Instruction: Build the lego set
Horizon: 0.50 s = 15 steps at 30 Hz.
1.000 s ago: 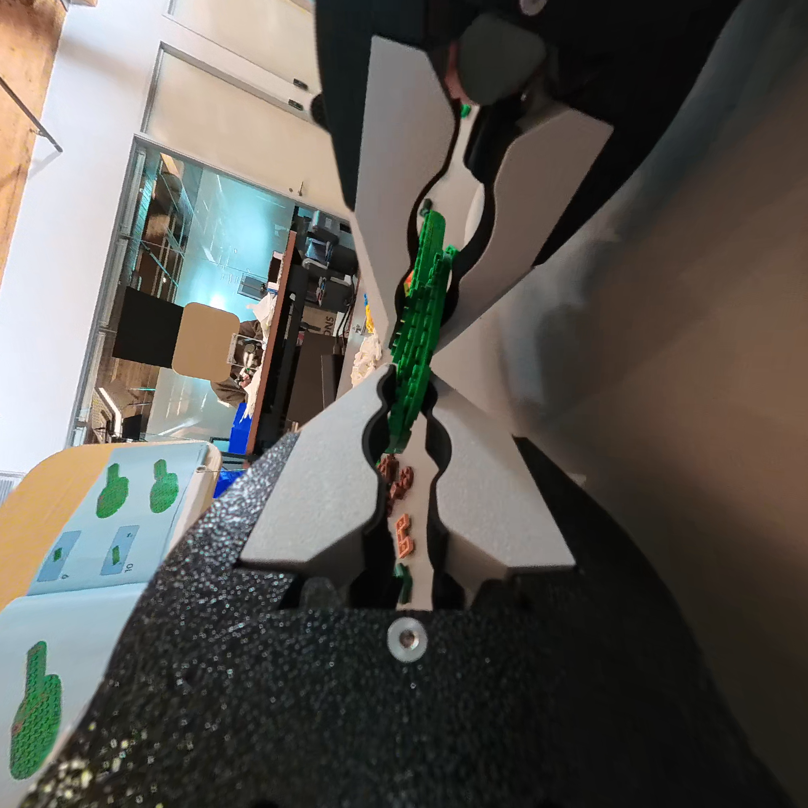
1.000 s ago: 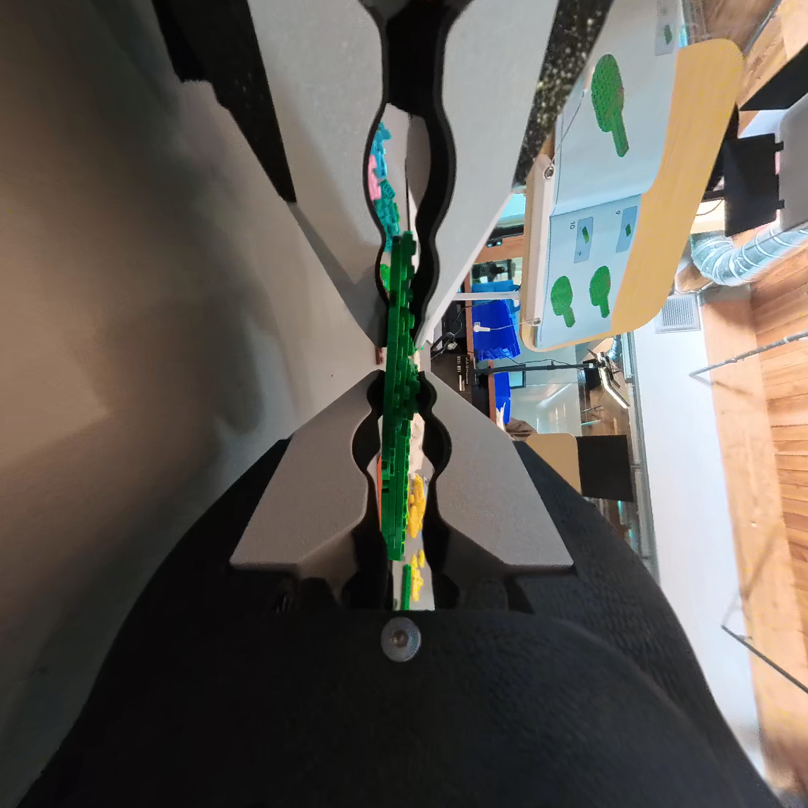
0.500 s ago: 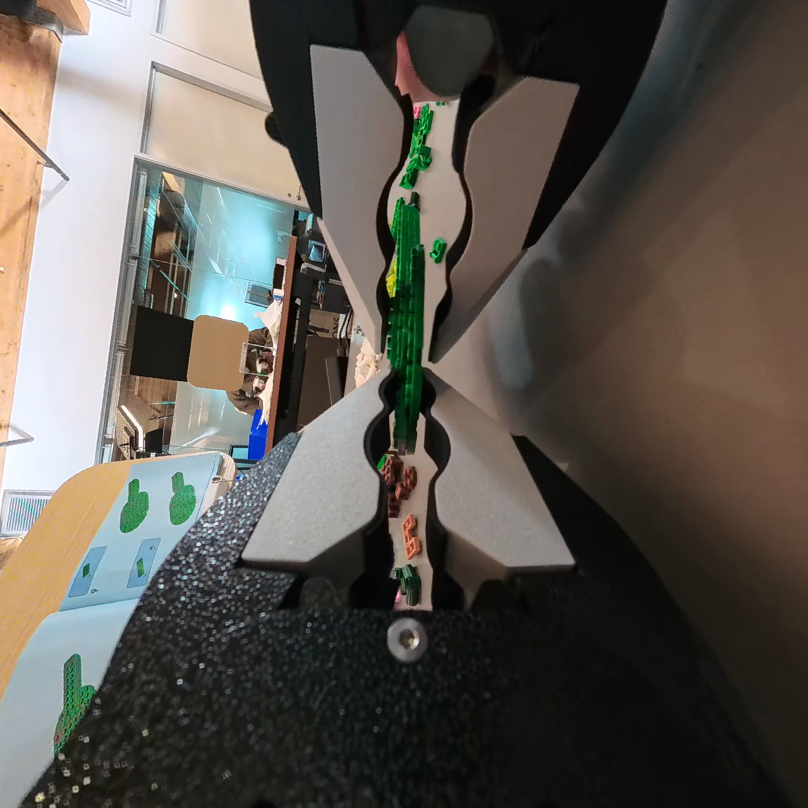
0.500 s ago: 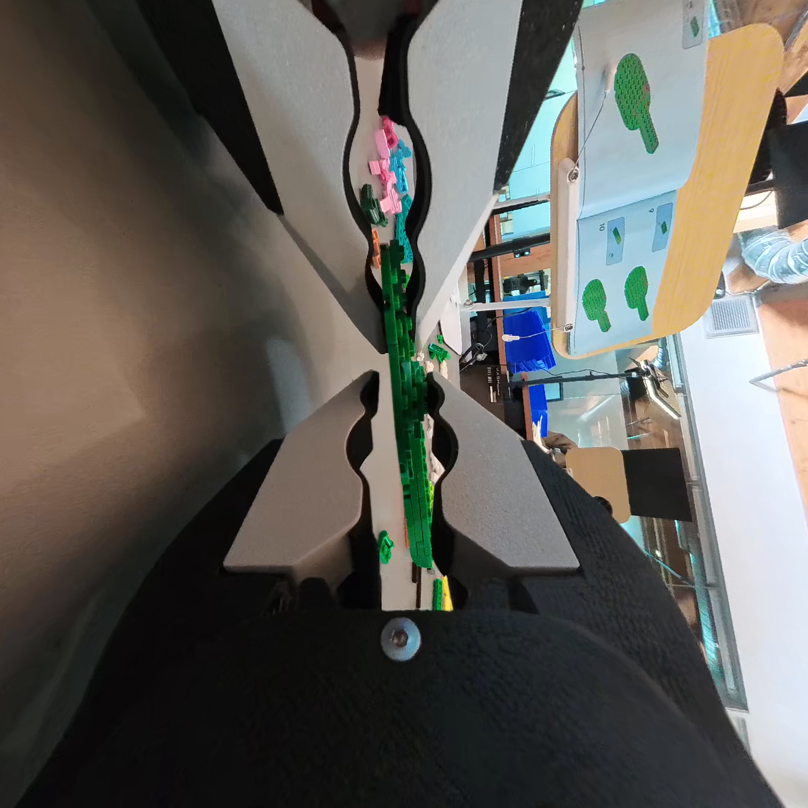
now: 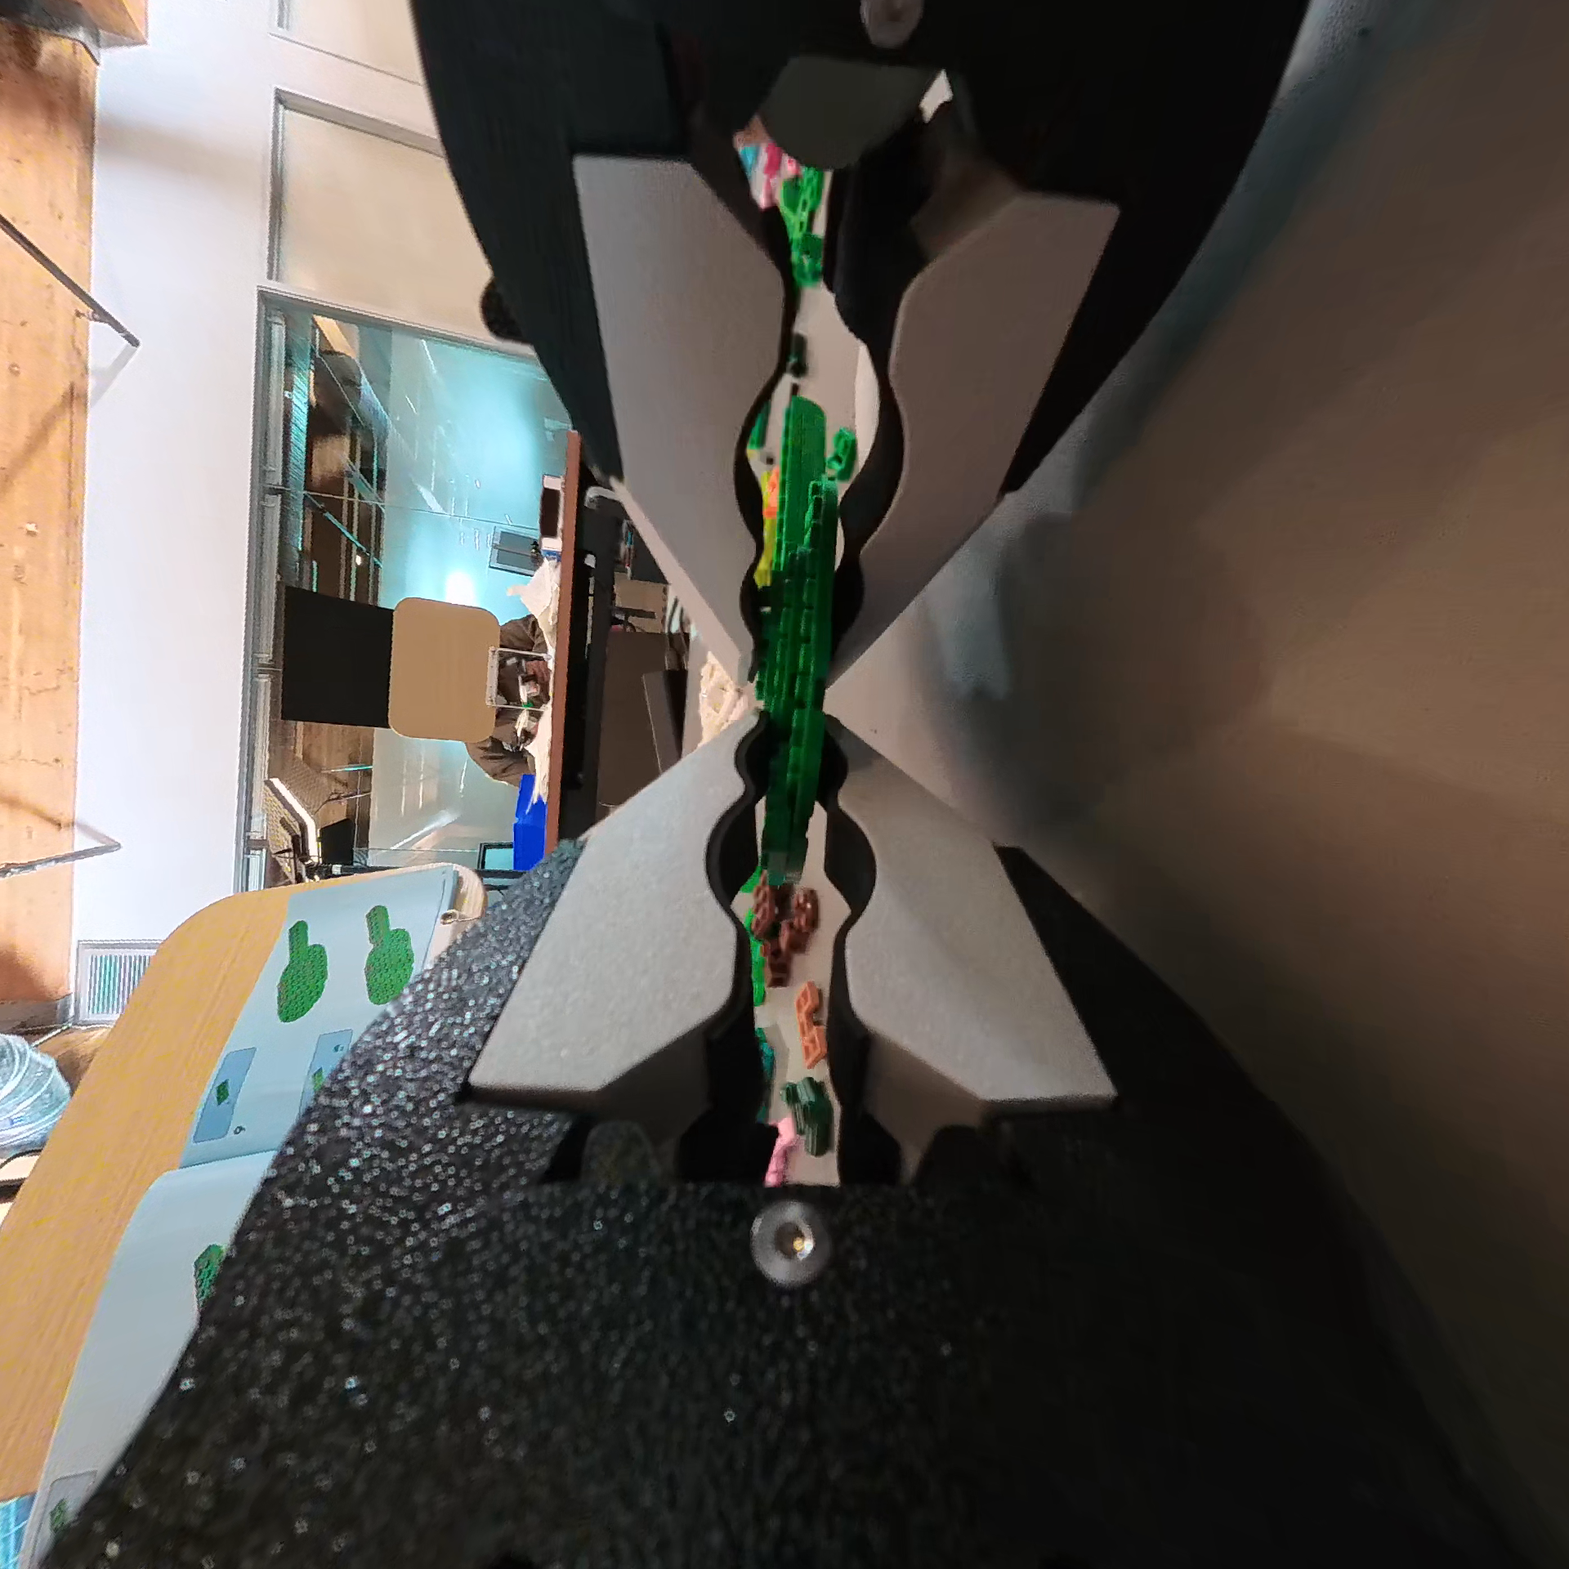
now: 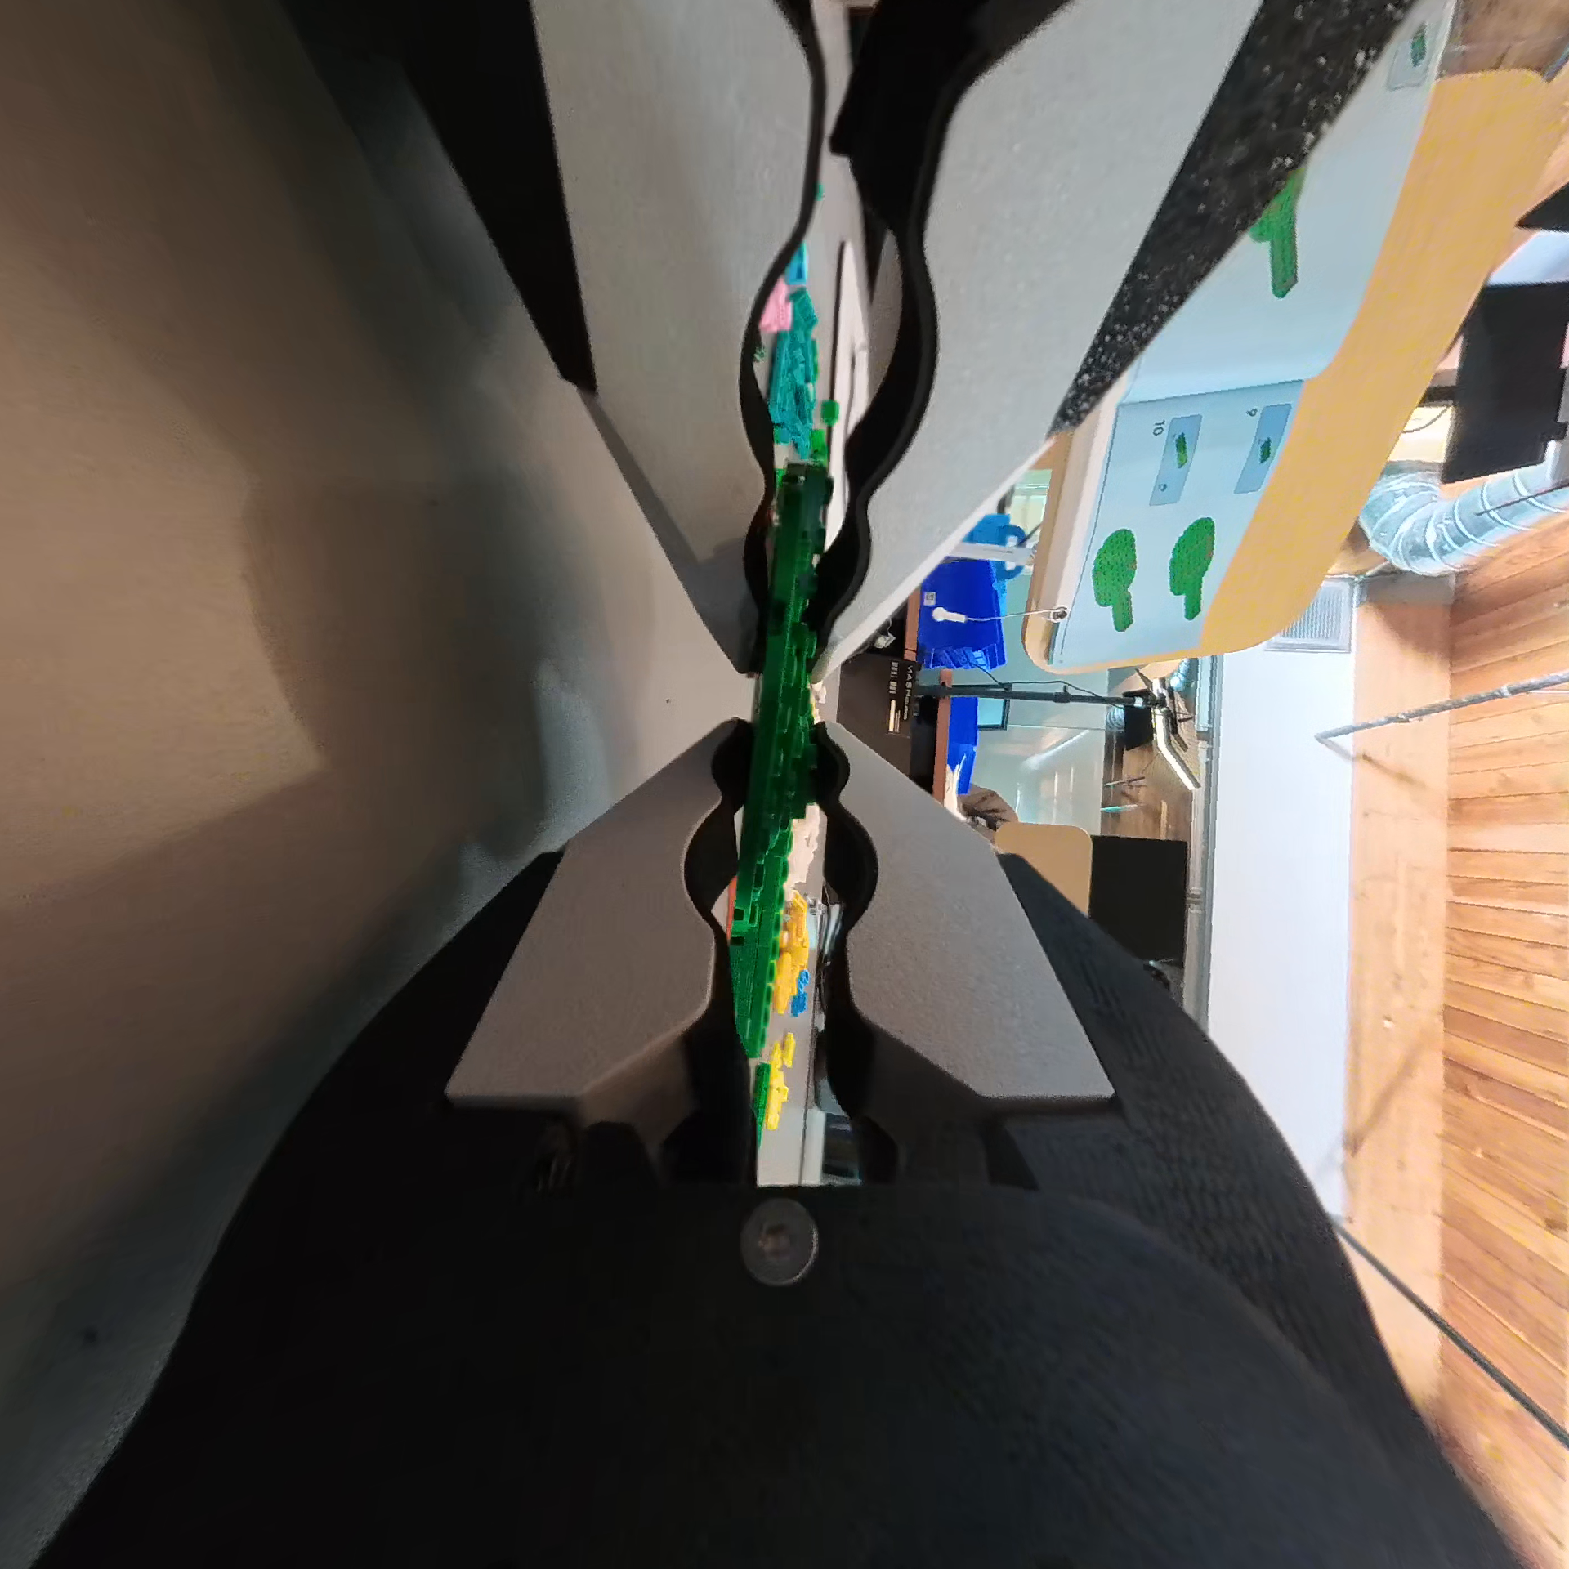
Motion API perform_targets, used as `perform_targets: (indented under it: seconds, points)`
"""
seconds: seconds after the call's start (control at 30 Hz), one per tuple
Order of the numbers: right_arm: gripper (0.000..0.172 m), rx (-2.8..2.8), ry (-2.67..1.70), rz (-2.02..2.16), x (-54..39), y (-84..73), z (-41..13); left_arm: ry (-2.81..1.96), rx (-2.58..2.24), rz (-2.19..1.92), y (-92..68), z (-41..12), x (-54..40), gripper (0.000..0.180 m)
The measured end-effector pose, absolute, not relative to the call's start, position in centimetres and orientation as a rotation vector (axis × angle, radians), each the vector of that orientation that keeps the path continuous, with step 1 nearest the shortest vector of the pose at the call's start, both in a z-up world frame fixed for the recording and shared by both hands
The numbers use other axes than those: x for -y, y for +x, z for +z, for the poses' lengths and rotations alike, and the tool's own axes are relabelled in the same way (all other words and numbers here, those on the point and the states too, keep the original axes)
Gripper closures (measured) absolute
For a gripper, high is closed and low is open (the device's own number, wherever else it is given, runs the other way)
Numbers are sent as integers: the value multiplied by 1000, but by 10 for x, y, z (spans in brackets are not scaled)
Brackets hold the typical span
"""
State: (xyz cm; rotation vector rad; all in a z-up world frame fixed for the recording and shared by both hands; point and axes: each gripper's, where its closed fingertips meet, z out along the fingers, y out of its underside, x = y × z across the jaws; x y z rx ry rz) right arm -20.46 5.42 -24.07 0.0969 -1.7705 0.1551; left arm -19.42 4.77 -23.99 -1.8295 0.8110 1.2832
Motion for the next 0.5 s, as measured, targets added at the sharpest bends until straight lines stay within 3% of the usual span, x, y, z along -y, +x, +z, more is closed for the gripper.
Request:
perform_targets:
  seconds: [0.33,0.5]
  points:
    - [160,1794,53,236,-54,-203,-239,-1816,-814,1258,-192,-238,-48,176]
    - [152,1778,62,272,-51,-202,-236,-1794,-806,1271,-192,-234,-47,176]
